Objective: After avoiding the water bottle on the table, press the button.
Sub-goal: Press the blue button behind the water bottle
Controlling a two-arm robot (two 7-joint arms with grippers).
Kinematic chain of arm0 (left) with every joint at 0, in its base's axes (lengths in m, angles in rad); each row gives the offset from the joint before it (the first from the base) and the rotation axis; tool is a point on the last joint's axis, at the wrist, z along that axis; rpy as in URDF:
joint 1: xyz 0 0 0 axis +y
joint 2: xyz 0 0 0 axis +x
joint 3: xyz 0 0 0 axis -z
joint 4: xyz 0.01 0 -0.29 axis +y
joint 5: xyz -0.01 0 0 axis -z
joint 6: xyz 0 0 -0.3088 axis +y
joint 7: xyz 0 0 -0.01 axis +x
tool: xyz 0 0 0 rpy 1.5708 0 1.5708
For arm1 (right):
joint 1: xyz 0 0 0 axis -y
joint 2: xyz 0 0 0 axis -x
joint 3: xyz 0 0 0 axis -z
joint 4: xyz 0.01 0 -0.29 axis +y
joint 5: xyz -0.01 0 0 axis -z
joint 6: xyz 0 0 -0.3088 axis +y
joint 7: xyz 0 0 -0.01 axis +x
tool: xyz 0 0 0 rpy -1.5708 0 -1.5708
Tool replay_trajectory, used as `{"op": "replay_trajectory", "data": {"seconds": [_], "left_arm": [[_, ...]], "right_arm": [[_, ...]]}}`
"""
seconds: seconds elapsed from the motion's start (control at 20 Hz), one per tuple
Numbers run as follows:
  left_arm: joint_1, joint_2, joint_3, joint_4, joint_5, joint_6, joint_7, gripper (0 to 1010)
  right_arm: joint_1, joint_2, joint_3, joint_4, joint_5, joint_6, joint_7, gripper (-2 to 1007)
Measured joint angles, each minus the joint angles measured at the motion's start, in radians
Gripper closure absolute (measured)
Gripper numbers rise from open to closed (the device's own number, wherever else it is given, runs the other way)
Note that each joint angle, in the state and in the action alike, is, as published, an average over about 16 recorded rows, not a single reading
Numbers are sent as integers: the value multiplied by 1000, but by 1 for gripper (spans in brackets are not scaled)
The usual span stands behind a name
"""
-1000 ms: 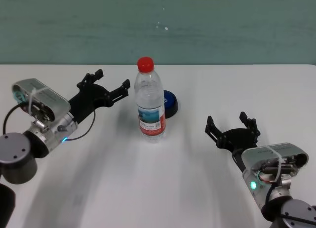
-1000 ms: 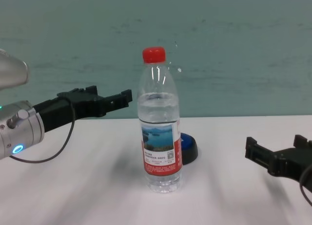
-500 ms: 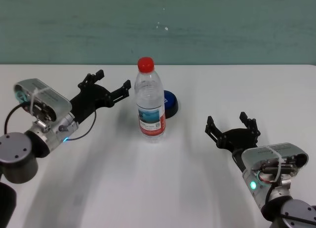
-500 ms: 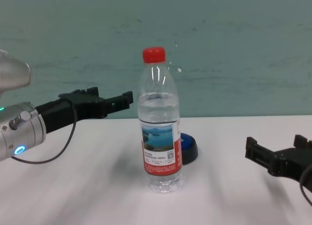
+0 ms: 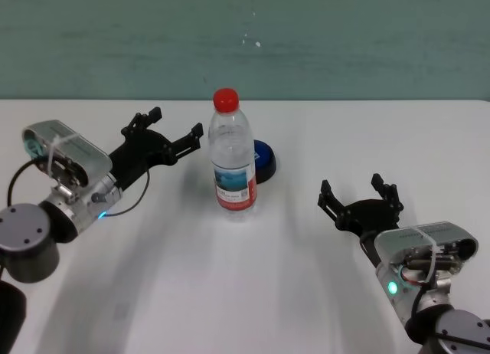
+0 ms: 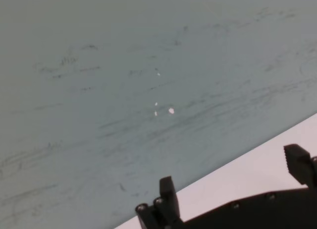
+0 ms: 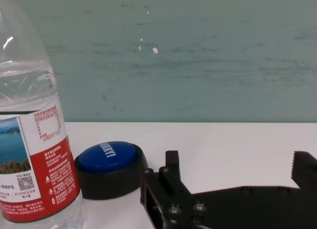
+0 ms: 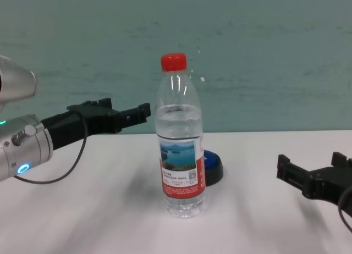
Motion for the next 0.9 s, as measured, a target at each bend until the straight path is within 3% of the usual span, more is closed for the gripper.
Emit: {"op": "replay_trajectory", "data": {"seconds": [0.9], "left_arm": [[-43, -8, 16, 58, -2, -24, -25, 0]], "right_arm": [[0, 0, 0, 0, 0, 0, 0, 1]]}}
